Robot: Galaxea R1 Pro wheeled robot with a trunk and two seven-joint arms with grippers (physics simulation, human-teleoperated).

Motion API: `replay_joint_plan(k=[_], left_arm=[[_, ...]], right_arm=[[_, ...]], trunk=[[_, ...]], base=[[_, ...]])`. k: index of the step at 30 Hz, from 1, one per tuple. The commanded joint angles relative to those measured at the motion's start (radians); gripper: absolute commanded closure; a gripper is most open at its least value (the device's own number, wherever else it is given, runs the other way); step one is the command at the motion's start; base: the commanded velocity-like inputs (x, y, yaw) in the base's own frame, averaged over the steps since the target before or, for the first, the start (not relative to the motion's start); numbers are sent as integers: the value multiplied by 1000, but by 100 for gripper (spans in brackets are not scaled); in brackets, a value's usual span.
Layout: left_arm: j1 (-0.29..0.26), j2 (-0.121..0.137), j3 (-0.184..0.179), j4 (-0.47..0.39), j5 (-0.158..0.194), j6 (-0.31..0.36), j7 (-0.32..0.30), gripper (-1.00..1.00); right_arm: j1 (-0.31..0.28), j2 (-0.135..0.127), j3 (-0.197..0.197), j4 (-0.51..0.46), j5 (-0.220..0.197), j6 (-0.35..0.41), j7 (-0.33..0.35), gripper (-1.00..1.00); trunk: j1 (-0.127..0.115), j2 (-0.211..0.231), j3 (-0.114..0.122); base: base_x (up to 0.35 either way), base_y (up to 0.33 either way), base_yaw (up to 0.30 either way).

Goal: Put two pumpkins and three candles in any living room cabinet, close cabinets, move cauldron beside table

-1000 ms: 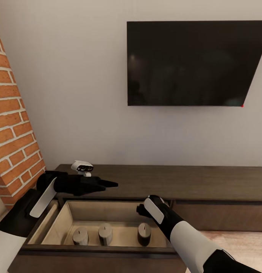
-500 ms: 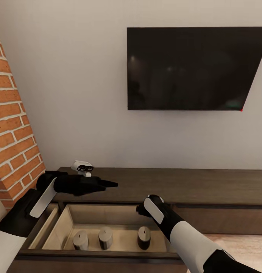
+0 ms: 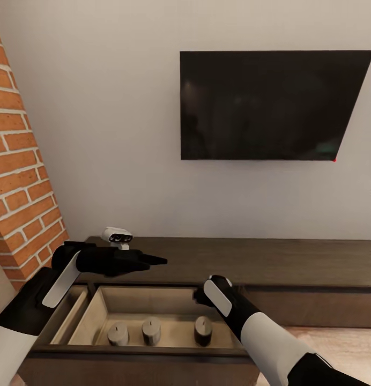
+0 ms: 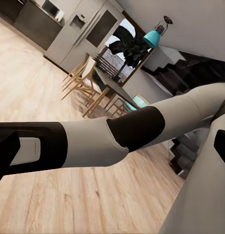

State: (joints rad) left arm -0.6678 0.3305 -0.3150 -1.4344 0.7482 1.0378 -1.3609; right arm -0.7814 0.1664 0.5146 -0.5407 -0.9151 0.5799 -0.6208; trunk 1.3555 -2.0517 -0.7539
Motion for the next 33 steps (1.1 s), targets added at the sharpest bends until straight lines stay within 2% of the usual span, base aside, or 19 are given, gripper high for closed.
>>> replay_joint_plan(k=[1,6,9,11,12,14,21,33], left_arm=[[-1,1,-2,0,4,9,-1,-100],[-1,0,-2,0,3,9,-1,-100],[-1,0,-2,0,3,9,-1,-100],[-1,1,-1,0,3,9,-1,-100],[-1,0,-2,1,3,9,-1,-100],[-1,0,-1,2,3,9,-1,-100],[-1,0,-1,5,2,9,-1,-100],[-1,3,-1,13,-1,9,3,-100]], right_arm=[[-1,-1,5,-1,-8,2,-8,-100],[-1,-1,6,-2,-7,-17,-8,-100],[-1,-1,25,2,-7,-106,-8,-100],[-1,-2,74,6,-7,-174,-8,-100],[-1,-3,132,8,-9,-222,-9,-100],[-1,-4,157,9,-11,-243,-9,-100],[-1,-5,172,10,-14,-256,-8,-100],[0,-5,175,10,-12,-258,-9,-100]], trunk=[[-5,7,2],[-24,42,18],[-35,63,27],[-43,77,34],[-47,84,37],[-54,98,43],[-81,147,65],[-127,231,102]], base=[[-315,0,0],[-324,0,0],[-229,0,0],[-106,0,0],[-39,0,0],[-20,0,0],[-100,27,0],[-293,100,0]])
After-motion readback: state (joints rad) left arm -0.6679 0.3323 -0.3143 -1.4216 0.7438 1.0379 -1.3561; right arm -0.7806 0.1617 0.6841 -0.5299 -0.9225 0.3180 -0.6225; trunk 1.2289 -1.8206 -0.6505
